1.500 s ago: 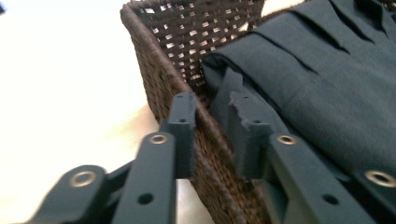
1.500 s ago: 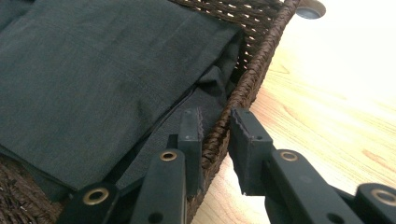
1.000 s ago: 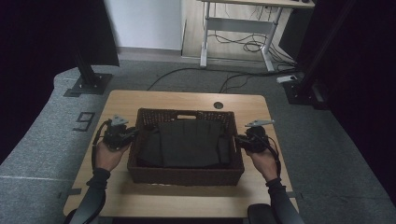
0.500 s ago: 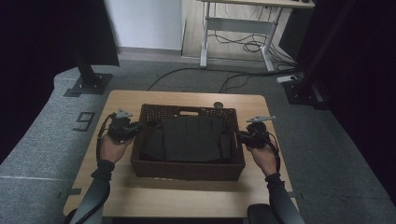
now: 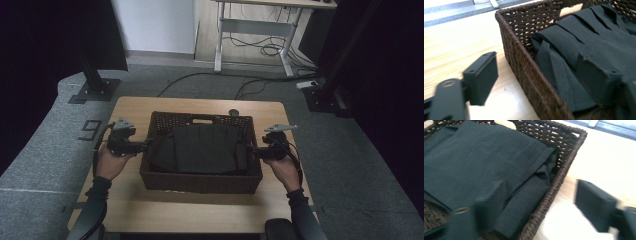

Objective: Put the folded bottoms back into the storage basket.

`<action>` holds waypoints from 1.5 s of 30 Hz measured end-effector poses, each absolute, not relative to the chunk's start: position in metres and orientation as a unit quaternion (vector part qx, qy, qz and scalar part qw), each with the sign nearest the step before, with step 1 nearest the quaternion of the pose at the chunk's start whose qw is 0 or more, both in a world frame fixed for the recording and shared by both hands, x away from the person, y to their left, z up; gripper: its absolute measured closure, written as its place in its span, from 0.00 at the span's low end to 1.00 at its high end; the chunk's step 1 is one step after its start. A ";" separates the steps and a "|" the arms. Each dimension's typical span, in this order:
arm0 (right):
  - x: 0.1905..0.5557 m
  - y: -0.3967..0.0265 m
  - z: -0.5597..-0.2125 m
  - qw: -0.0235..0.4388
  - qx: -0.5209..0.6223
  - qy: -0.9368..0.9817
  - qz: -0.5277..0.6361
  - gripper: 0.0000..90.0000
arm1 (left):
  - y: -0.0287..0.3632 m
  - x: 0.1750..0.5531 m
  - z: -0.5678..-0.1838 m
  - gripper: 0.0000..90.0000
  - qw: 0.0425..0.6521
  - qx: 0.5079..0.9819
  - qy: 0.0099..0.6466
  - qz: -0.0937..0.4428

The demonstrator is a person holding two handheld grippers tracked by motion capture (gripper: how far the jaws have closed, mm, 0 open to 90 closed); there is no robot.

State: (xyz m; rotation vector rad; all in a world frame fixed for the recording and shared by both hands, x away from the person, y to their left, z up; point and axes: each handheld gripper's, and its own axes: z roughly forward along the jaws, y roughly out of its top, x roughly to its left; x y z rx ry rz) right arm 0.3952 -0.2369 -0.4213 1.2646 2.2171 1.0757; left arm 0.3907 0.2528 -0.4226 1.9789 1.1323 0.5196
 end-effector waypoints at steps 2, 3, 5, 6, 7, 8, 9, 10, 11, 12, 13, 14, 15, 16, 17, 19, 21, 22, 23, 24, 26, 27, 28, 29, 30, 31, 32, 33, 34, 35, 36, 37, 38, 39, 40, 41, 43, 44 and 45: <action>0.392 -0.238 -0.420 0.189 0.447 0.787 0.380 0.19 | 0.257 0.384 -0.421 0.15 0.392 0.781 0.439 0.210; 0.390 -0.240 -0.419 0.190 0.446 0.787 0.382 0.16 | 0.257 0.384 -0.421 0.13 0.392 0.781 0.439 0.210; 0.389 -0.241 -0.419 0.192 0.447 0.785 0.384 0.14 | 0.261 0.378 -0.420 0.10 0.395 0.782 0.435 0.210; 0.385 -0.245 -0.418 0.195 0.448 0.783 0.385 0.13 | 0.266 0.372 -0.419 0.07 0.391 0.784 0.433 0.212; 0.383 -0.247 -0.417 0.197 0.446 0.783 0.386 0.11 | 0.266 0.372 -0.419 0.06 0.391 0.784 0.433 0.212; 0.381 -0.249 -0.417 0.198 0.447 0.782 0.386 0.09 | 0.270 0.366 -0.418 0.05 0.389 0.783 0.433 0.217; 0.379 -0.251 -0.417 0.200 0.448 0.781 0.386 0.07 | 0.272 0.364 -0.417 0.03 0.390 0.782 0.434 0.220; 0.377 -0.253 -0.416 0.203 0.450 0.779 0.386 0.06 | 0.275 0.361 -0.417 0.02 0.390 0.781 0.434 0.222; 0.375 -0.256 -0.416 0.204 0.449 0.779 0.387 0.05 | 0.277 0.358 -0.417 0.02 0.389 0.781 0.435 0.223; 0.373 -0.258 -0.416 0.205 0.449 0.779 0.388 0.05 | 0.279 0.356 -0.417 0.01 0.388 0.781 0.435 0.224; 0.371 -0.260 -0.415 0.207 0.448 0.778 0.387 0.04 | 0.281 0.353 -0.417 0.00 0.385 0.783 0.434 0.225; 0.371 -0.260 -0.415 0.207 0.448 0.778 0.387 0.04 | 0.281 0.353 -0.417 0.00 0.385 0.783 0.434 0.225; 0.367 -0.265 -0.415 0.211 0.451 0.776 0.387 0.03 | 0.285 0.349 -0.418 0.00 0.379 0.784 0.435 0.229; 0.365 -0.267 -0.416 0.213 0.452 0.775 0.386 0.03 | 0.285 0.349 -0.418 0.00 0.379 0.784 0.435 0.229; 0.363 -0.269 -0.416 0.213 0.454 0.774 0.387 0.03 | 0.289 0.344 -0.421 0.00 0.371 0.785 0.439 0.233; 0.362 -0.272 -0.417 0.214 0.455 0.773 0.386 0.03 | 0.291 0.342 -0.423 0.00 0.368 0.785 0.440 0.234; 0.357 -0.279 -0.420 0.218 0.461 0.771 0.383 0.03 | 0.296 0.336 -0.430 0.00 0.357 0.786 0.446 0.236; 0.355 -0.282 -0.421 0.219 0.463 0.770 0.382 0.03 | 0.298 0.334 -0.433 0.00 0.355 0.786 0.448 0.235; 0.354 -0.284 -0.423 0.220 0.465 0.769 0.381 0.03 | 0.299 0.332 -0.436 0.00 0.355 0.785 0.451 0.233; 0.352 -0.287 -0.425 0.221 0.467 0.768 0.379 0.02 | 0.301 0.331 -0.439 0.00 0.353 0.786 0.452 0.231; 0.350 -0.290 -0.430 0.220 0.470 0.766 0.378 0.02 | 0.304 0.328 -0.446 0.00 0.353 0.785 0.456 0.226; 0.349 -0.291 -0.433 0.220 0.473 0.765 0.377 0.02 | 0.305 0.326 -0.450 0.00 0.353 0.785 0.458 0.224; 0.348 -0.292 -0.436 0.220 0.475 0.765 0.375 0.02 | 0.305 0.325 -0.454 0.00 0.352 0.785 0.460 0.221; 0.347 -0.293 -0.439 0.220 0.476 0.766 0.373 0.02 | 0.306 0.325 -0.457 0.00 0.348 0.786 0.461 0.219; 0.347 -0.294 -0.442 0.220 0.476 0.766 0.370 0.02 | 0.306 0.325 -0.457 0.00 0.348 0.786 0.461 0.219; 0.346 -0.294 -0.445 0.220 0.478 0.766 0.369 0.02 | 0.306 0.323 -0.465 0.00 0.344 0.786 0.465 0.218; 0.345 -0.295 -0.449 0.221 0.479 0.765 0.368 0.02 | 0.307 0.322 -0.469 0.00 0.340 0.788 0.465 0.217; 0.344 -0.296 -0.452 0.223 0.481 0.764 0.368 0.02 | 0.307 0.321 -0.473 0.00 0.338 0.789 0.466 0.215; 0.343 -0.297 -0.455 0.223 0.483 0.763 0.368 0.02 | 0.307 0.320 -0.477 0.00 0.334 0.791 0.466 0.214; 0.342 -0.298 -0.459 0.222 0.484 0.763 0.367 0.02 | 0.308 0.319 -0.481 0.00 0.331 0.792 0.467 0.214; 0.342 -0.299 -0.462 0.221 0.485 0.763 0.365 0.02 | 0.308 0.318 -0.485 0.00 0.327 0.794 0.467 0.212; 0.341 -0.300 -0.466 0.221 0.486 0.763 0.364 0.02 | 0.308 0.317 -0.489 0.00 0.326 0.794 0.468 0.210; 0.340 -0.300 -0.469 0.221 0.488 0.763 0.361 0.02 | 0.309 0.317 -0.493 0.00 0.326 0.795 0.468 0.208; 0.340 -0.301 -0.473 0.220 0.491 0.762 0.360 0.02 | 0.309 0.316 -0.496 0.00 0.325 0.795 0.468 0.207; 0.339 -0.301 -0.476 0.219 0.493 0.761 0.360 0.02 | 0.309 0.316 -0.500 0.00 0.325 0.795 0.469 0.206; 0.339 -0.302 -0.480 0.218 0.496 0.760 0.359 0.02 | 0.309 0.316 -0.500 0.00 0.325 0.795 0.469 0.206; 0.338 -0.302 -0.487 0.216 0.501 0.759 0.355 0.02 | 0.309 0.314 -0.510 0.00 0.320 0.798 0.468 0.203; 0.338 -0.302 -0.490 0.215 0.503 0.759 0.354 0.02 | 0.309 0.313 -0.513 0.00 0.319 0.799 0.468 0.203; 0.337 -0.302 -0.494 0.213 0.504 0.759 0.352 0.02 | 0.308 0.313 -0.516 0.00 0.317 0.800 0.468 0.202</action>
